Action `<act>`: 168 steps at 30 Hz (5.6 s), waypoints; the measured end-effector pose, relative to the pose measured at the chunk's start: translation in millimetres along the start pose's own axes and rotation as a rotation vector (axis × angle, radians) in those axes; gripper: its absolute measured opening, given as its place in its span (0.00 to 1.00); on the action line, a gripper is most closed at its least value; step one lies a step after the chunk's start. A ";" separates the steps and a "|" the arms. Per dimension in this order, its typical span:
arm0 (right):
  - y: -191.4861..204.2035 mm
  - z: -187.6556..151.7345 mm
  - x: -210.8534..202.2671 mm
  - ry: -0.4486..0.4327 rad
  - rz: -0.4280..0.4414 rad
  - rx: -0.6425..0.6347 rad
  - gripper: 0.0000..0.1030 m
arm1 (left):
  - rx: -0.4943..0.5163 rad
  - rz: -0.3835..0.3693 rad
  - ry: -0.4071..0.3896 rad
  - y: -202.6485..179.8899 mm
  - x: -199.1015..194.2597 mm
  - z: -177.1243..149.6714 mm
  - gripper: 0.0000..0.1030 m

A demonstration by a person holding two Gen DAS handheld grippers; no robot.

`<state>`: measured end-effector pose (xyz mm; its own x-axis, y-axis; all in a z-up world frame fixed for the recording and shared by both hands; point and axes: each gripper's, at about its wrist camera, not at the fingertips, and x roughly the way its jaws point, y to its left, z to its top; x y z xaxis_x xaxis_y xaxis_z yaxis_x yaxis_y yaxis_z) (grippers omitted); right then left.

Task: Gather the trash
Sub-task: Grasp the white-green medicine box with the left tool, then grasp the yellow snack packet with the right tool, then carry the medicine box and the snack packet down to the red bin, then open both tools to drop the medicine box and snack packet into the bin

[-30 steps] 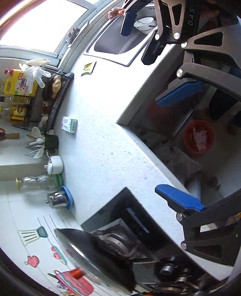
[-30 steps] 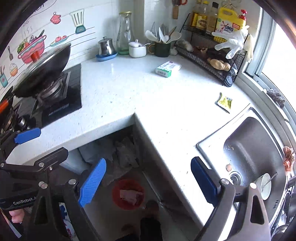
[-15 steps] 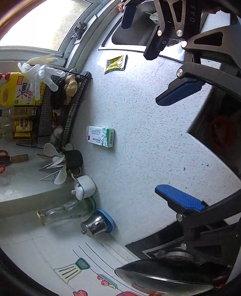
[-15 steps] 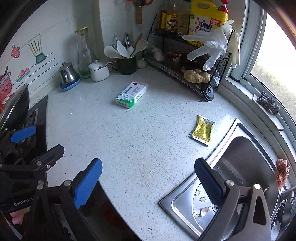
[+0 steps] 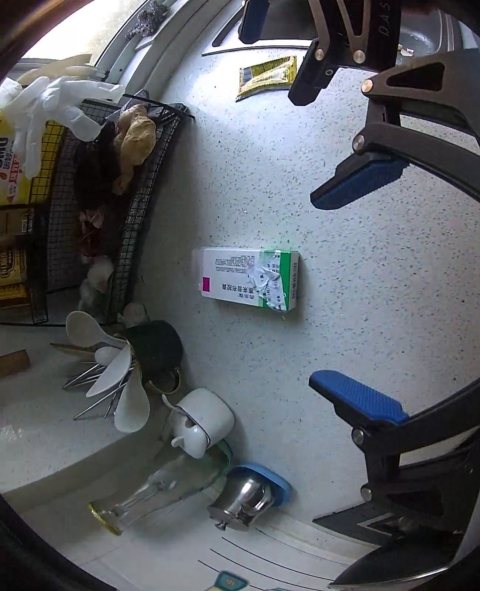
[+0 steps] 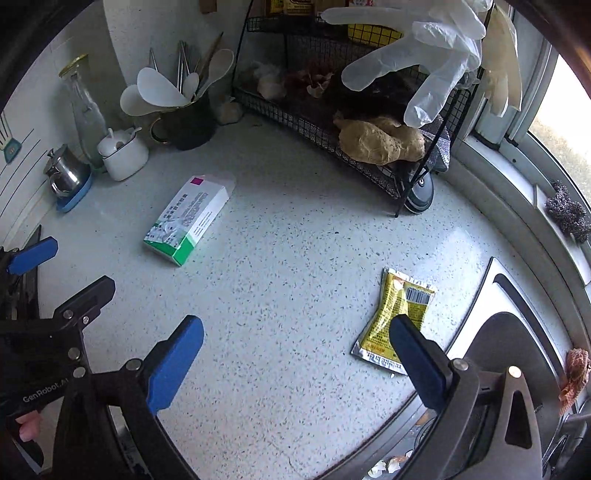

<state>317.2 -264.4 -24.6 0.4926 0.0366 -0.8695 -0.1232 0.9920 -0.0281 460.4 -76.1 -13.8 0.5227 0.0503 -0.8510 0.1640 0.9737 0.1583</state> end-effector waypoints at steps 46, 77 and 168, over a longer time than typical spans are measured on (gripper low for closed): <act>-62.1 28.5 56.9 0.062 0.009 0.134 0.98 | 0.011 -0.195 0.122 -45.6 68.2 29.0 0.56; -121.6 -20.1 47.3 0.075 -0.034 0.119 0.37 | -0.002 -0.108 0.123 -64.7 76.6 22.1 0.56; 145.1 -408.3 247.1 0.340 0.280 -0.204 0.35 | -0.454 -0.221 0.508 -67.6 225.0 -599.6 0.56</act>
<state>69.4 -160.7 -444.8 0.1107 0.2230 -0.9685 -0.3941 0.9045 0.1632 65.3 2.8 -516.3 0.0455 -0.1688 -0.9846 -0.2013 0.9639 -0.1746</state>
